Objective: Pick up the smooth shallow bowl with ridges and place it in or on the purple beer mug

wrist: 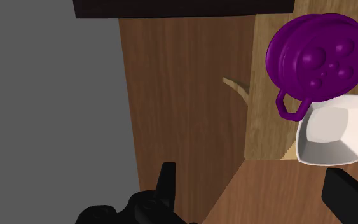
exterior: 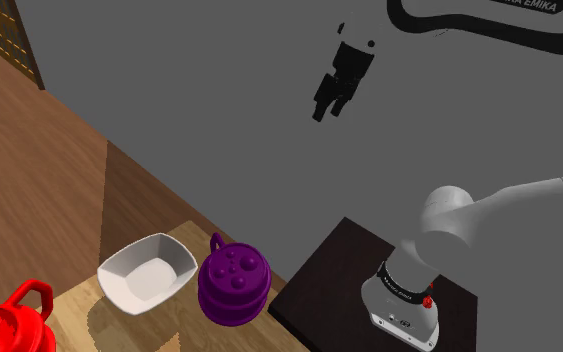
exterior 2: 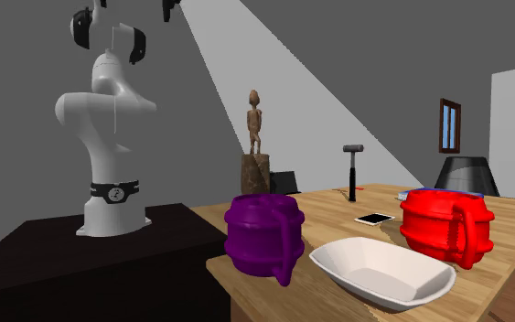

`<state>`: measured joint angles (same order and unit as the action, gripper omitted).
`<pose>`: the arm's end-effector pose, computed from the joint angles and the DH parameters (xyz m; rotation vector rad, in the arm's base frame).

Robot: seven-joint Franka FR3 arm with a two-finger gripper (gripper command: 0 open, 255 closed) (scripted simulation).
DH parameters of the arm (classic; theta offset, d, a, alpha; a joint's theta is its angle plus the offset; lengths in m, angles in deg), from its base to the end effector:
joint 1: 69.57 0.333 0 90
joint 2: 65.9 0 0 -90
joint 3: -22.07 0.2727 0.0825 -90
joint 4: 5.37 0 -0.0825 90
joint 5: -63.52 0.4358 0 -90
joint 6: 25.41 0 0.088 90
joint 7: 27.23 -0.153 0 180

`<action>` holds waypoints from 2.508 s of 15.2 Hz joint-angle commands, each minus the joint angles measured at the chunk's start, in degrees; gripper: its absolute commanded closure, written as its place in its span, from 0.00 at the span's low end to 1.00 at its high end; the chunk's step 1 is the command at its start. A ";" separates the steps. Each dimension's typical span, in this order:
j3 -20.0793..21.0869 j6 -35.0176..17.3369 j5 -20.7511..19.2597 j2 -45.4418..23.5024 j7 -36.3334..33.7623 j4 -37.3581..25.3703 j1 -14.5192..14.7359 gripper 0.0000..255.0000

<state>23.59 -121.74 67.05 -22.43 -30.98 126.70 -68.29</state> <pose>0.4128 0.0298 0.5410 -3.0841 0.0390 -0.2042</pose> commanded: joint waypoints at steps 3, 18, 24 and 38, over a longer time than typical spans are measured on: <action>1.42 -3.28 0.64 -1.77 -1.14 1.66 0.46 0.00; 12.15 -27.49 1.99 -23.94 -10.48 4.89 2.96 0.00; 15.92 -35.55 -1.30 -36.24 -15.87 1.51 3.28 0.00; 16.05 -45.06 -16.63 -67.70 -30.99 -16.58 9.89 0.00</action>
<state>39.92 -166.66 51.35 -88.05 -60.91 111.79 -59.30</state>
